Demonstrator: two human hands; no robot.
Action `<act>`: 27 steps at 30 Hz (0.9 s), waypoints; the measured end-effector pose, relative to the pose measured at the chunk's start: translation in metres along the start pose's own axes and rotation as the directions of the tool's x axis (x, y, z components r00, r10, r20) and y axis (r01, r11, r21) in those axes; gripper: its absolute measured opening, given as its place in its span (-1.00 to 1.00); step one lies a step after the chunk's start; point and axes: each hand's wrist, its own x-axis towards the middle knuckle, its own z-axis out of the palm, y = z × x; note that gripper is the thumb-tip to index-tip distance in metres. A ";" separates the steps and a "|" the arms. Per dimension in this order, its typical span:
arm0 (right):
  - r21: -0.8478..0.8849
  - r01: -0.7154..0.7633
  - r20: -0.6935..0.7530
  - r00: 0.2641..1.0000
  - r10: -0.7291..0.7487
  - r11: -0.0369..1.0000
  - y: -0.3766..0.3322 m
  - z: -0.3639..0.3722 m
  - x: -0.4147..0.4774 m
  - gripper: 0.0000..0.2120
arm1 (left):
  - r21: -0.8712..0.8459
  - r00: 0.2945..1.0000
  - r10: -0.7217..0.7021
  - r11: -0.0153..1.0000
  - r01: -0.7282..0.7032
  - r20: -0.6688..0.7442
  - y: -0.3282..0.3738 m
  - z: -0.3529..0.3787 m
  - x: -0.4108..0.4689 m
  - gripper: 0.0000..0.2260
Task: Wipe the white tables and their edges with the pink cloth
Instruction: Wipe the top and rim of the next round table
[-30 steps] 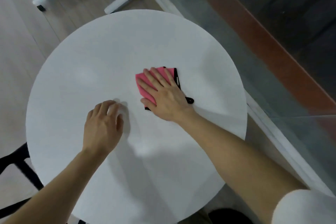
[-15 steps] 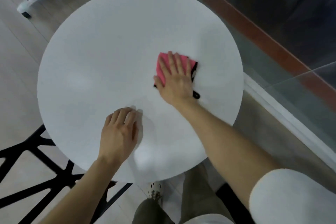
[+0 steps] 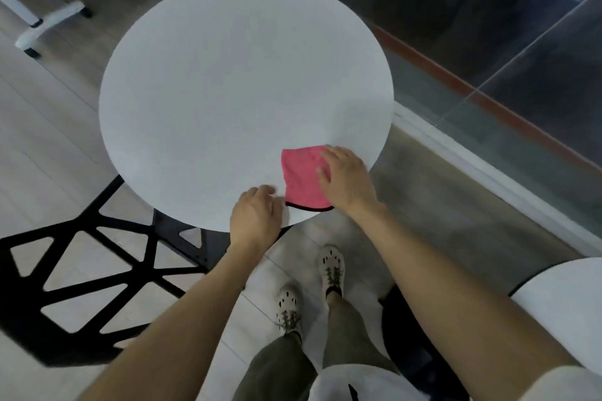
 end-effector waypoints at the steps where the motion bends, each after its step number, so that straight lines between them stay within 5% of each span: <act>1: 0.012 -0.060 -0.048 0.997 0.060 0.998 0.005 -0.003 0.000 -0.57 | -0.102 0.995 -0.095 0.990 0.096 0.012 0.009 0.002 0.005 -0.67; 6: 0.003 -0.153 -0.001 0.988 0.153 0.988 0.015 -0.001 0.038 -0.55 | -0.336 0.963 -0.236 0.903 0.267 0.128 0.040 0.009 0.046 -0.52; 13: 0.180 -0.178 0.154 0.976 0.151 0.967 0.024 -0.018 0.034 -0.83 | -0.563 0.934 -0.247 0.746 0.354 0.260 0.055 -0.013 0.059 -0.94; 15: 0.218 -0.137 0.173 0.980 0.100 0.966 0.029 -0.037 0.020 -0.87 | -0.628 0.930 -0.171 0.696 0.348 0.325 0.064 -0.025 0.056 -0.67; 17: 0.242 -0.071 0.162 0.986 0.032 0.968 0.030 -0.061 0.008 -0.90 | -0.582 0.925 -0.017 0.773 0.252 0.379 0.074 -0.035 0.053 -0.37; 19: 0.252 -0.014 0.132 0.991 -0.020 0.968 0.029 -0.089 -0.003 -0.91 | -0.487 0.908 0.142 0.870 0.075 0.394 0.083 -0.042 0.050 -0.29; 27: 0.248 0.069 -0.066 0.996 -0.054 0.966 0.014 -0.193 -0.039 -0.86 | -0.133 0.901 0.434 0.894 -0.428 0.016 0.114 -0.083 0.048 -0.83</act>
